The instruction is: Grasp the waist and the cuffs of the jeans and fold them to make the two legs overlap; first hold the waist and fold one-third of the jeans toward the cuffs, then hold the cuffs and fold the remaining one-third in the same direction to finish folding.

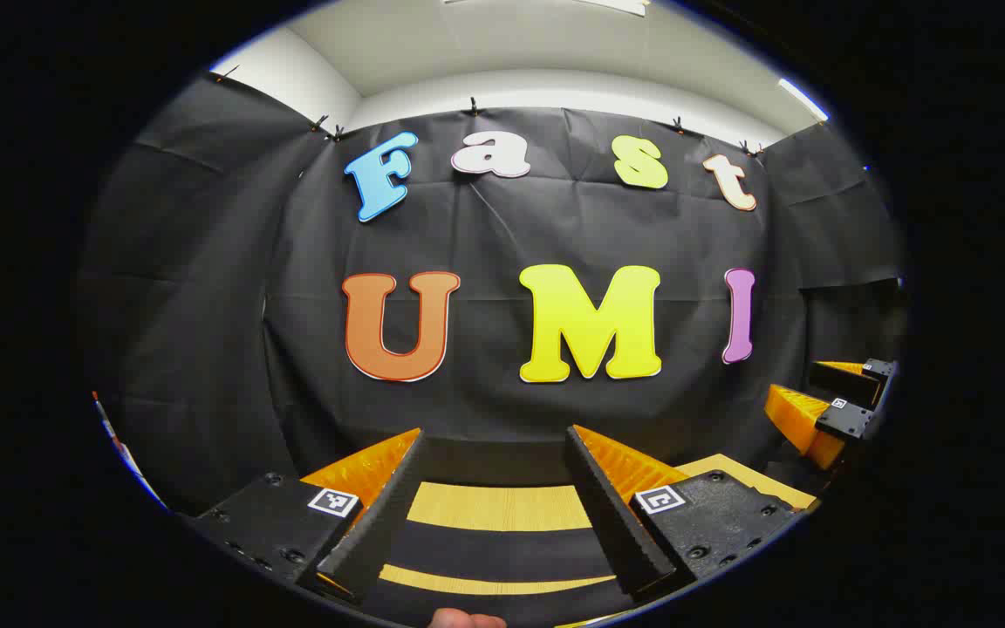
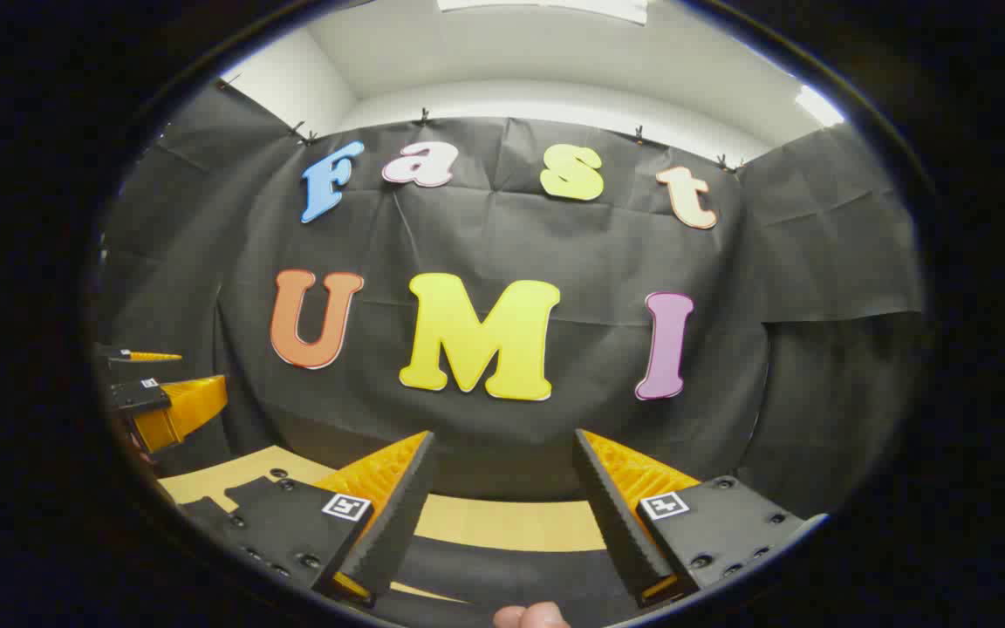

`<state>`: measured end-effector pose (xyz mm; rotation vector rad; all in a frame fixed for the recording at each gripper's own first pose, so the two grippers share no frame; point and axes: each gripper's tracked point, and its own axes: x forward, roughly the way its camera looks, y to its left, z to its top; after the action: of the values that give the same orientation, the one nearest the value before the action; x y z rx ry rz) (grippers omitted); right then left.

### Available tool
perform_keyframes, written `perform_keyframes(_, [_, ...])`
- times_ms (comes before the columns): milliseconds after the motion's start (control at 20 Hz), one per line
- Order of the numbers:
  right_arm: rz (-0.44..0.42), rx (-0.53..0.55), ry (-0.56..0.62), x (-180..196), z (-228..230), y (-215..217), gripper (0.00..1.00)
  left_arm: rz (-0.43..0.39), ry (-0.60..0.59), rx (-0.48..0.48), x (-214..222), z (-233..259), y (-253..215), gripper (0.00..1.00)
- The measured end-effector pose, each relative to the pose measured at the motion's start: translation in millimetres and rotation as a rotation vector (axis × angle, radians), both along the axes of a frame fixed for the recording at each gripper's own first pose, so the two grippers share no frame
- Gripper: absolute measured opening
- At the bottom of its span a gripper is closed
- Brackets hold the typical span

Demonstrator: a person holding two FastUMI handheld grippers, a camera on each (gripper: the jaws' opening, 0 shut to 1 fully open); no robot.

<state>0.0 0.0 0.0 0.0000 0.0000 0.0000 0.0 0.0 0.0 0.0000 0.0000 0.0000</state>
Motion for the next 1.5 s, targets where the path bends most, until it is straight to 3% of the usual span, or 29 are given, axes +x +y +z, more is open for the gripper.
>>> perform_keyframes(100, [0.000, -0.001, -0.009, -0.8, 1.7, -3.2, 0.98, 0.003, -0.005, -0.002, -0.6, 1.1, -1.4, 0.99])
perform_keyframes(200, [0.000, 0.007, -0.011, -1.2, 0.8, -4.5, 0.94, 0.008, -0.006, 0.007, -0.5, 1.9, -2.9, 0.99])
perform_keyframes(950, [0.025, 0.016, -0.008, 3.7, 0.1, -8.1, 0.96, 0.051, -0.020, 0.005, -5.2, 5.5, 8.1, 0.99])
perform_keyframes(1250, [-0.021, 0.003, 0.020, 6.5, -14.2, -47.9, 0.96, 0.048, 0.007, 0.012, 4.8, -7.3, 15.9, 0.99])
perform_keyframes(1500, [-0.076, 0.008, 0.145, 4.8, -63.8, -117.9, 0.94, 0.116, 0.112, -0.033, 13.1, -47.7, 63.8, 0.99])
